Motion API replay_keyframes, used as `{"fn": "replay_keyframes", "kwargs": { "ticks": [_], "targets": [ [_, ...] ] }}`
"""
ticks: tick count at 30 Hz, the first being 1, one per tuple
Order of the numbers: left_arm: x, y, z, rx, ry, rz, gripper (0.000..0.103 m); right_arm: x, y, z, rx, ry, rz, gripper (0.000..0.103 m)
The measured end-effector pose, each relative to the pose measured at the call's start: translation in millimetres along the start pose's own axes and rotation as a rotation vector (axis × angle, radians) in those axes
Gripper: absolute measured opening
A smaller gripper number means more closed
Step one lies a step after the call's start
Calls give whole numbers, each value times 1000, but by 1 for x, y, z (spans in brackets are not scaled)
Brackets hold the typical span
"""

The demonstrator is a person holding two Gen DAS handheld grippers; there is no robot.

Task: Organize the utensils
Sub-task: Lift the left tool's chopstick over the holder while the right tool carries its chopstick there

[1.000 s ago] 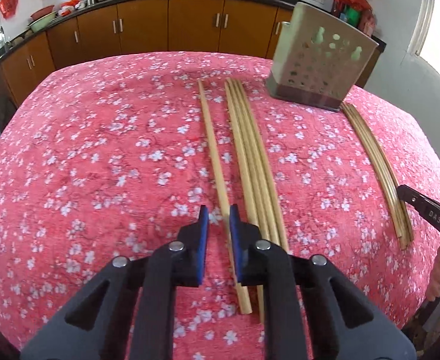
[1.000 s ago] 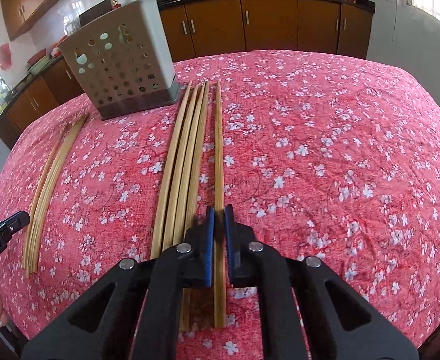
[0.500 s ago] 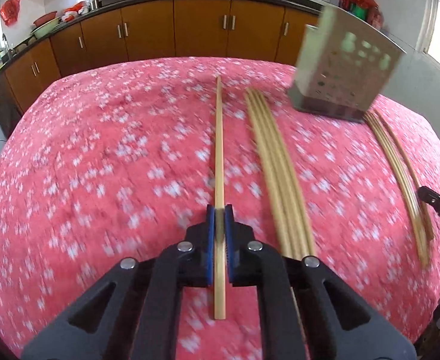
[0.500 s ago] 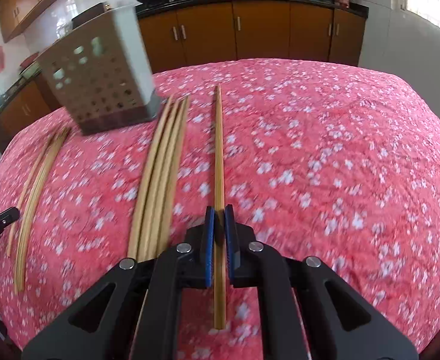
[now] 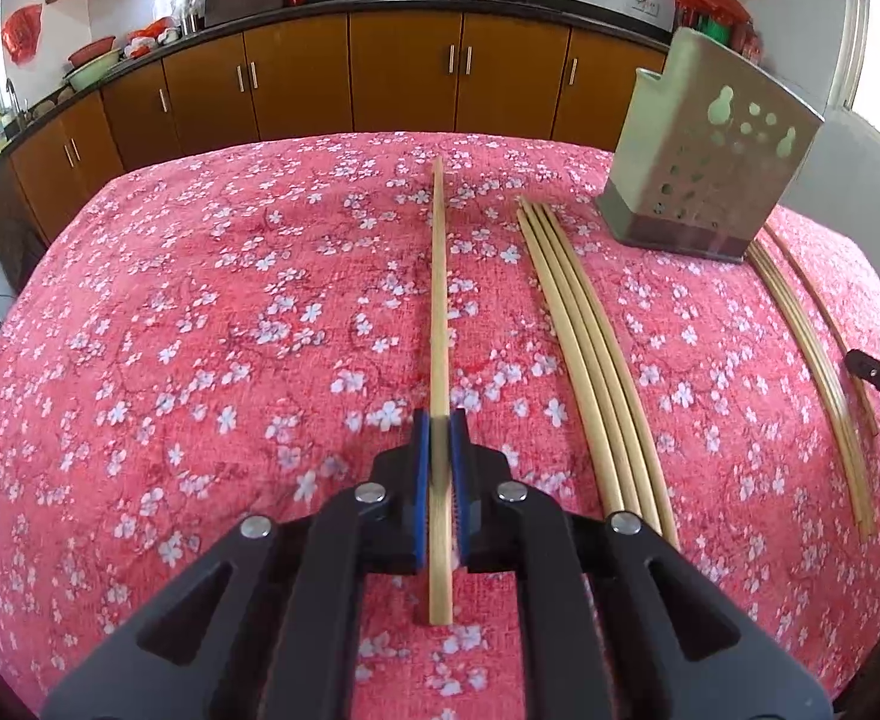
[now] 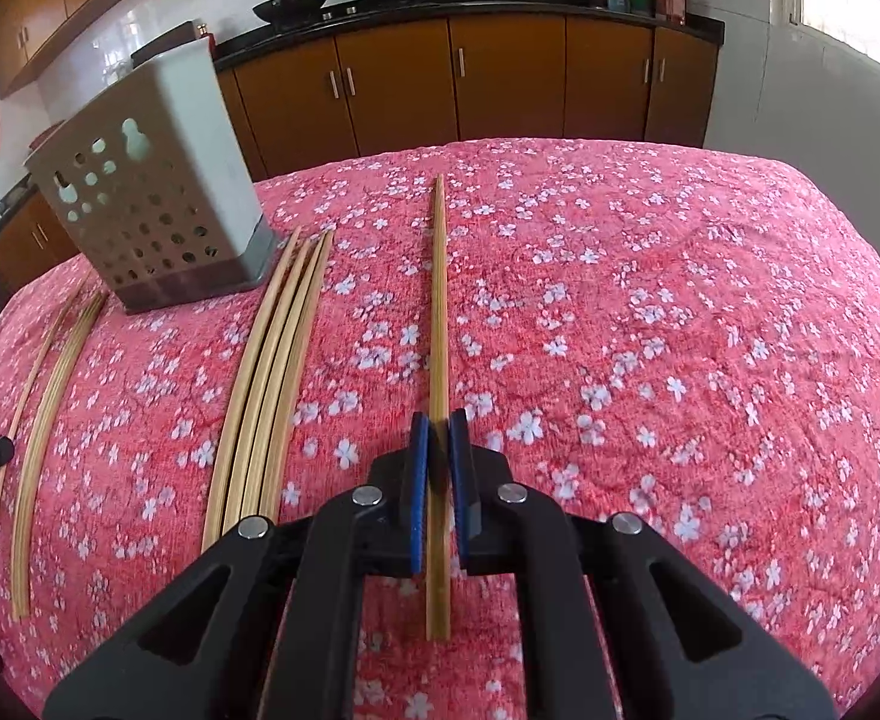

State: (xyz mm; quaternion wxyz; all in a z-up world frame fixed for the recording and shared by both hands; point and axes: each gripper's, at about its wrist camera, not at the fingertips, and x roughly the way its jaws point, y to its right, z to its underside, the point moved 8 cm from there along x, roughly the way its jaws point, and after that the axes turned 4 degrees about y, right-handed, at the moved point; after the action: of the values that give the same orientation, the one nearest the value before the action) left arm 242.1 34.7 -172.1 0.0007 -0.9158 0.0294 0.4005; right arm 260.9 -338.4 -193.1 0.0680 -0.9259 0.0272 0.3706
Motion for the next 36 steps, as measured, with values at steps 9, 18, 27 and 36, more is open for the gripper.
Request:
{"fn": "replay_keyframes", "kwargs": {
  "ticks": [9,18,27,36],
  "targets": [
    [-12,-1,4,25,17,-26,8,-26,1,8,14,24,3,8],
    [-106,-17,-79,-34,294,-4,8,-114,-10,-80,-18,329,-27,8],
    [-144,-17,-140,-43,414,-20,8,-134,-15,-113,-20,413,-33,8],
    [-212,23,-208,-30,604,71,8,-211,-44,-192,5,640,-124,8]
  ]
}}
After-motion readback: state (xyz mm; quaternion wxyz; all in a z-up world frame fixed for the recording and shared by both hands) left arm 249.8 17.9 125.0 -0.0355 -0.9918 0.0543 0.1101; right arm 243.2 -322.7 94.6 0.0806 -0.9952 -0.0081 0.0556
